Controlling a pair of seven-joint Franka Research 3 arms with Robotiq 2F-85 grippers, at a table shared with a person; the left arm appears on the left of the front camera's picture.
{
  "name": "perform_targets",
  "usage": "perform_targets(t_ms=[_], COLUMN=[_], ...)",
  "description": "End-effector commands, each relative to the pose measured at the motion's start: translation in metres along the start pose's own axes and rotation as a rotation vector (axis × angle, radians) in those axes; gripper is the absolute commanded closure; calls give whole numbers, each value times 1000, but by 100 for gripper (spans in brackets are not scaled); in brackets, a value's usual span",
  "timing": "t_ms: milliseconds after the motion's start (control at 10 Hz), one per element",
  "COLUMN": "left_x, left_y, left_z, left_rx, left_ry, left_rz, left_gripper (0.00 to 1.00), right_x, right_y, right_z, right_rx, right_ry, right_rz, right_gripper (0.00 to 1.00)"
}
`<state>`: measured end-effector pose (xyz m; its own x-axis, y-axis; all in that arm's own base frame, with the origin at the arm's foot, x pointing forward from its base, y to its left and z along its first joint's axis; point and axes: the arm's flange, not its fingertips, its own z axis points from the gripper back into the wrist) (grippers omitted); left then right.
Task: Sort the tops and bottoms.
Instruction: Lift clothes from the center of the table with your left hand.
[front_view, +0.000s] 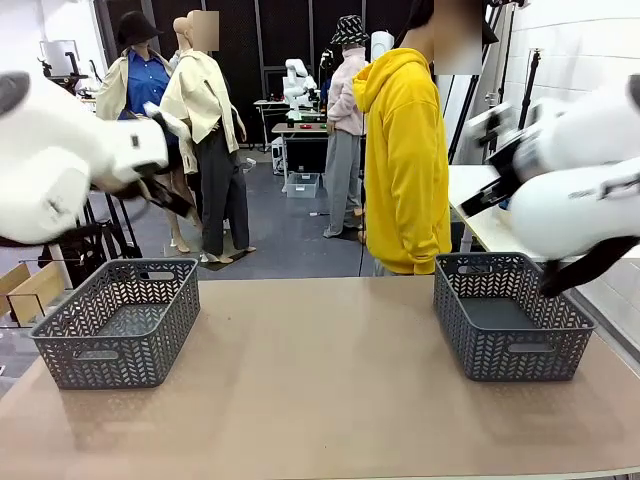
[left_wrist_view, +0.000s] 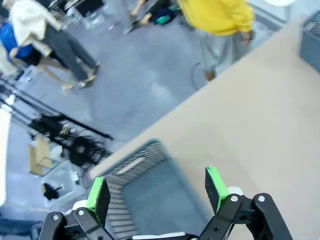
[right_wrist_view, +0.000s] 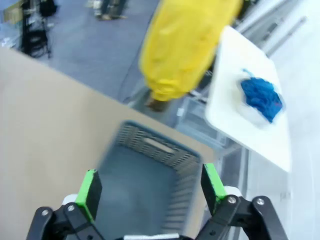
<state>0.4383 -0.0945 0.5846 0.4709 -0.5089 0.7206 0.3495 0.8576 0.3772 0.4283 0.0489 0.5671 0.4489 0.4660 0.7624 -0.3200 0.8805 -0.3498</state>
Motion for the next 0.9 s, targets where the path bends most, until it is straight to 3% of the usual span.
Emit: perform_targets(t_ms=[0,300,400,600,800], left_x=[-16,-121,-161,-239,-271], left_y=[56,164,186,213,215], left_z=[9,7,5,-2,-5], left_rx=[57,-30,-63,-149,-195], left_ry=[87,229,288,291,270], left_rz=[19,239,311,460,483], left_gripper=[0,0,0,0,0], right_x=[-27,-125,-159,-218,-244], right_y=[-58,-169,-183,-188,-187], right_z=[8,24,22,12,11], right_rx=[-110,-274,-255,-302,-323], right_ry=[94,215,211,296,338], right_rz=[-62,-270,-354,-455,-490], right_gripper=[0,0,0,0,0])
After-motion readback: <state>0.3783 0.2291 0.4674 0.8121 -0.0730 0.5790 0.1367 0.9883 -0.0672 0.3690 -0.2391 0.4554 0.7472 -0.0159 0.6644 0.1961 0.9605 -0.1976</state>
